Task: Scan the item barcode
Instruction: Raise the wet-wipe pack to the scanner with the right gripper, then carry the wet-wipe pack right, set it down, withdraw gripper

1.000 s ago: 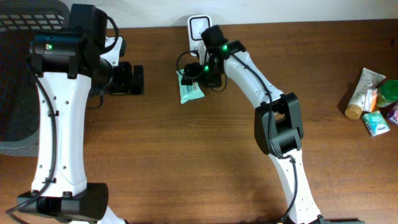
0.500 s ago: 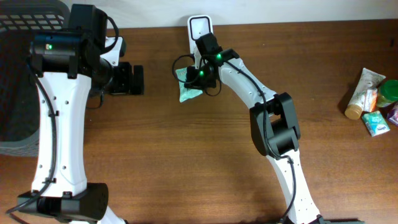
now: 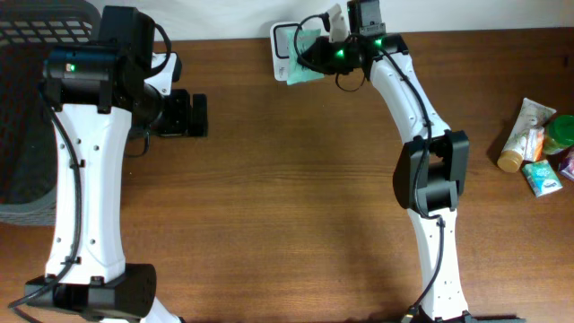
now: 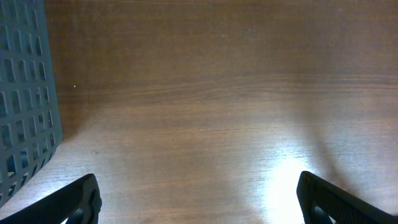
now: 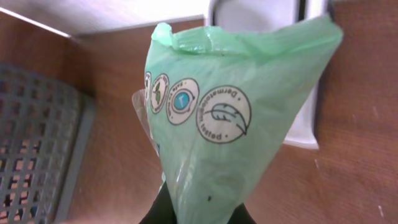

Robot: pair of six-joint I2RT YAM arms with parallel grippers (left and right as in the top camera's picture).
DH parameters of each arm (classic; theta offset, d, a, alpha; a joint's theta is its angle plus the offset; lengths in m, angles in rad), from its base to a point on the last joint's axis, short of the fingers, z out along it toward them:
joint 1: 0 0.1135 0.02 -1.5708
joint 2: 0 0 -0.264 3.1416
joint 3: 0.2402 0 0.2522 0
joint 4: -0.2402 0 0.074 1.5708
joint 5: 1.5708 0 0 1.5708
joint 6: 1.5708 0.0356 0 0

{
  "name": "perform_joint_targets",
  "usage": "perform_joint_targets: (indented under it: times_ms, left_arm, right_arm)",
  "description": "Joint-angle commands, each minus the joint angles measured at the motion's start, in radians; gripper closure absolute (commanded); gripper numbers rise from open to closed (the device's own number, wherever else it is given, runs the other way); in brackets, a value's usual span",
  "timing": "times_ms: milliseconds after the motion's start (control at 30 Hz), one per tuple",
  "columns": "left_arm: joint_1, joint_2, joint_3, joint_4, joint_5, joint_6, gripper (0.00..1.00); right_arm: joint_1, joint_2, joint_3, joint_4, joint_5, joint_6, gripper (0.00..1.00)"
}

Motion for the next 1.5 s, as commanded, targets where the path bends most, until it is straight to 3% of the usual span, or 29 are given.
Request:
perform_joint_targets:
  times_ms: [0,200,400,567,700,833,967,1033,1233,1267,1300,1333,1467]
  left_arm:
    - [0.000,-0.003,0.001,-0.001,0.001,0.016,0.01]
    - [0.000,-0.003,0.001,-0.001,0.000,0.016,0.01]
    - [0.000,-0.003,0.001,-0.001,0.001,0.016,0.01]
    - [0.000,-0.003,0.001,-0.001,0.000,0.016,0.01]
    - [0.000,-0.003,0.001,-0.001,0.000,0.016,0.01]
    - [0.000,-0.003,0.001,-0.001,0.000,0.016,0.01]
    - [0.000,-0.003,0.001,-0.001,0.001,0.016,0.01]
    - [0.000,-0.003,0.001,-0.001,0.001,0.016,0.01]
    - [0.000,-0.003,0.001,-0.001,0.001,0.016,0.01]
    - [0.000,-0.003,0.001,-0.001,0.000,0.016,0.01]
    - [0.000,-0.003,0.001,-0.001,0.000,0.016,0.01]
    - [0.000,-0.003,0.001,-0.002,0.000,0.016,0.01]
    - [0.000,-0.003,0.001,-0.001,0.000,0.016,0.01]
  right_arm:
    - [0.021,-0.017,-0.018,0.097,-0.027,-0.011,0.96]
    - [0.046,0.047,-0.018,0.344,0.003,0.132,0.96]
    - [0.040,0.050,-0.014,0.319,0.020,0.174,0.96]
    - [-0.087,-0.066,0.070,0.018,0.108,0.087,0.96]
    - [-0.304,-0.192,0.129,-0.384,0.351,0.066,0.96]
    - [-0.541,-0.202,0.129,-0.649,0.397,0.051,0.96]
    - [-0.695,-0.168,0.128,-0.772,0.403,-0.144,0.95]
    - [-0.726,-0.148,0.122,-0.794,0.407,-0.260,0.91]
    - [-0.736,-0.086,0.109,-0.775,0.490,-0.251,0.73]
    - [-0.736,-0.086,0.109,-0.774,0.513,-0.240,0.39]
    - [-0.736,-0.086,0.109,-0.774,0.517,-0.240,0.33]
    - [-0.736,-0.086,0.109,-0.777,0.523,-0.240,0.38]
    - [-0.735,-0.126,0.132,-0.815,0.520,-0.185,0.37]
